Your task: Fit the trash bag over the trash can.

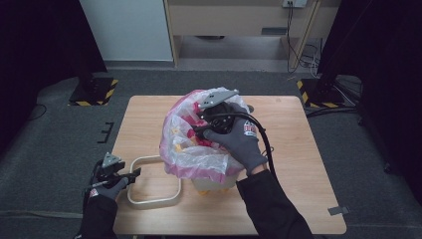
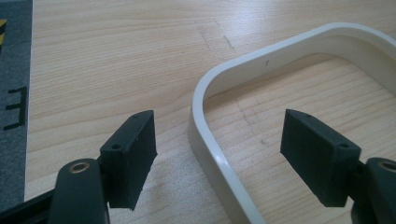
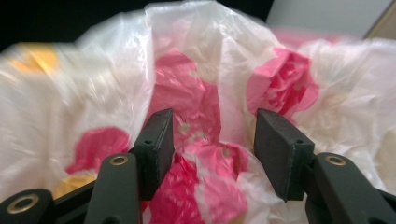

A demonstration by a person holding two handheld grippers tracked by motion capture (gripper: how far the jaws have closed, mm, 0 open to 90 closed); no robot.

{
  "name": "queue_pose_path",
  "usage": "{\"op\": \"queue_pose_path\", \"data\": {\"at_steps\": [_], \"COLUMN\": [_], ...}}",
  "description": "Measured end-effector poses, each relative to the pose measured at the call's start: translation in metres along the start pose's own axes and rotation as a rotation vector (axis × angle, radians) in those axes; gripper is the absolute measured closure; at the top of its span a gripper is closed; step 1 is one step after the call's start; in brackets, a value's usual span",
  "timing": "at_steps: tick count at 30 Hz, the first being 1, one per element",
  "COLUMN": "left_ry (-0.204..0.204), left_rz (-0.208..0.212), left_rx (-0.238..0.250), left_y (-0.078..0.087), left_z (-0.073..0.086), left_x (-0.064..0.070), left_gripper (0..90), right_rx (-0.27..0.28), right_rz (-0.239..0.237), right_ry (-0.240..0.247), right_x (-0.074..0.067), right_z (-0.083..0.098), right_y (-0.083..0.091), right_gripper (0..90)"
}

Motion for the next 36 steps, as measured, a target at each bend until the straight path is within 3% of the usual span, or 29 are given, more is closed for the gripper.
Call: {"op": "queue_pose_path", "data": {"at_steps": [4,9,11,13,16,20,25,29,36], "left_ry": [-0.002,-0.005,0.000,-0.001,0.000,-0.003,-0.002,-0.001,0.003], "left_rz": [0.001,0.001,0.003,0.003,0.001,0.002,0.000,0.000,-0.002], "left_rx": [-0.002,-0.006,-0.001,-0.001,-0.004,-0.010,-0.012,-0.011,-0.012], "left_y": [0.000,-0.001,0.000,0.000,-0.001,-0.001,-0.002,-0.002,-0.002], "left_z": [0.000,0.000,0.000,0.000,0.000,0.001,0.001,0.001,0.002], "left_x": [0.000,0.001,0.001,0.001,0.000,0.000,0.000,0.000,-0.001], "left_gripper": [25.9,25.9,25.9,25.8,25.8,25.8,25.6,25.7,25.7], "right_rx": [-0.067,-0.134,-0.141,-0.115,-0.018,0.171,0.339,0.439,0.549], "right_rz": [0.001,0.003,0.011,0.009,0.011,0.021,0.057,0.093,0.142], "right_ry": [0.004,-0.030,-0.034,-0.049,-0.097,-0.165,-0.187,-0.180,-0.172], "right_x": [-0.001,0.000,0.001,0.001,0.003,0.008,0.011,0.011,0.007], "right_z": [0.002,0.005,0.005,0.006,0.005,0.001,0.000,-0.002,-0.007], "right_y": [-0.006,-0.015,-0.015,-0.012,-0.002,0.013,0.026,0.034,0.048], "right_gripper": [48.4,47.8,47.4,45.9,45.7,45.3,43.3,44.4,45.3]}}
Point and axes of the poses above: each handheld gripper's, and its own axes: y roughly backward along the jaws, z roughly out of its underside, x roughly to its right, the point moved 1 cm from there along -y, roughly forward along the jaws, and after that the axes turned 6 degrees about y, right-handed, at the moved point
